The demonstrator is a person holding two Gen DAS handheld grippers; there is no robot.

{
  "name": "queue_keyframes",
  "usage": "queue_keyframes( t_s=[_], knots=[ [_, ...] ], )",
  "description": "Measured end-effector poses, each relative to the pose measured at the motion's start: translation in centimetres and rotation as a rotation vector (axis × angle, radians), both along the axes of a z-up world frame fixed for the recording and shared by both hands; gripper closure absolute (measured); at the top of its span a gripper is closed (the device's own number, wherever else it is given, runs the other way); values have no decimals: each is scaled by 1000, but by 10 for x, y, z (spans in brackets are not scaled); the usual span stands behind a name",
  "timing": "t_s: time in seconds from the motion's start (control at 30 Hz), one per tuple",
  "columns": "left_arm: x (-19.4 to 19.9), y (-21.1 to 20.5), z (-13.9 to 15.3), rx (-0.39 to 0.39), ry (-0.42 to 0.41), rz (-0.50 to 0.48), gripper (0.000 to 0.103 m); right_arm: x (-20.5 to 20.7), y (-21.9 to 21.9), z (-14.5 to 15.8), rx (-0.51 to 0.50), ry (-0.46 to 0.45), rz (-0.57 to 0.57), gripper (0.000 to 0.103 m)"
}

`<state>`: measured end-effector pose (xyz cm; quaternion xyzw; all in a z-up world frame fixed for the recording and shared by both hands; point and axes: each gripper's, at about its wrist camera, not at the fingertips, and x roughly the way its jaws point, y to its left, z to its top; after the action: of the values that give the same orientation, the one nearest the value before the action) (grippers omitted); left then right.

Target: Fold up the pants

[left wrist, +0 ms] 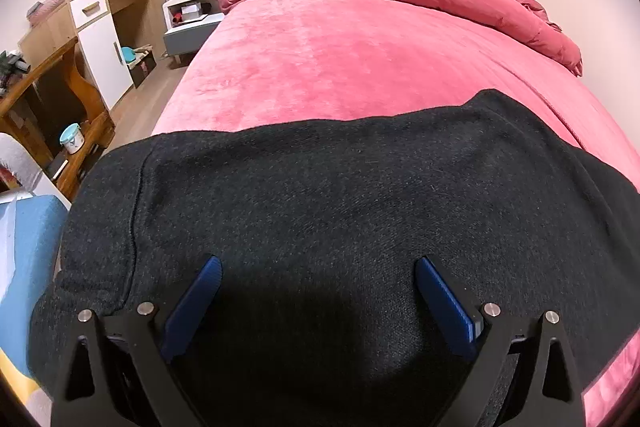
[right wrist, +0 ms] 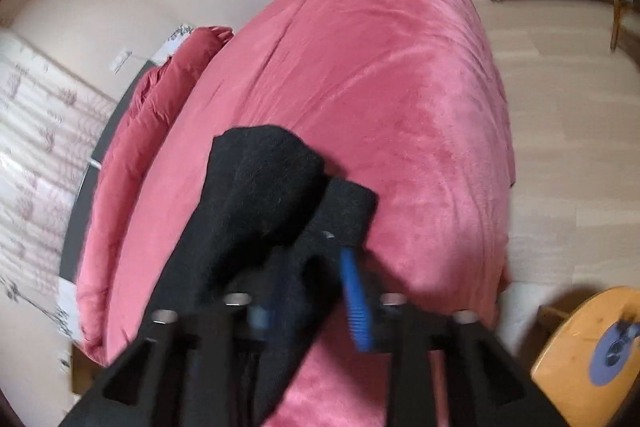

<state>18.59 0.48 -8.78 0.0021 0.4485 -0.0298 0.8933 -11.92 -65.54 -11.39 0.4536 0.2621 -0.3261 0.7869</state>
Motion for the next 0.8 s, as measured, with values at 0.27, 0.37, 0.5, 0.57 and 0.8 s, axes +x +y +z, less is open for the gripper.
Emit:
queue_keyframes(
  t_s=[0.27, 0.37, 0.5, 0.57, 0.8],
  knots=[
    [-1, 0, 1, 6, 0, -2, 4, -5, 0, -7, 103, -368, 60, 68],
    [-3, 0, 1, 10, -5, 1, 3, 20, 0, -28, 235, -303, 115, 68],
    [-4, -1, 1, 10, 1, -5, 3, 44, -9, -46, 390, -442, 136, 66],
    [-4, -1, 1, 9, 5, -5, 3, 48, -11, -42, 397, -484, 120, 67],
    [-3, -1, 0, 14, -5, -3, 2, 17, -1, 11, 69, -340, 79, 92]
  ],
)
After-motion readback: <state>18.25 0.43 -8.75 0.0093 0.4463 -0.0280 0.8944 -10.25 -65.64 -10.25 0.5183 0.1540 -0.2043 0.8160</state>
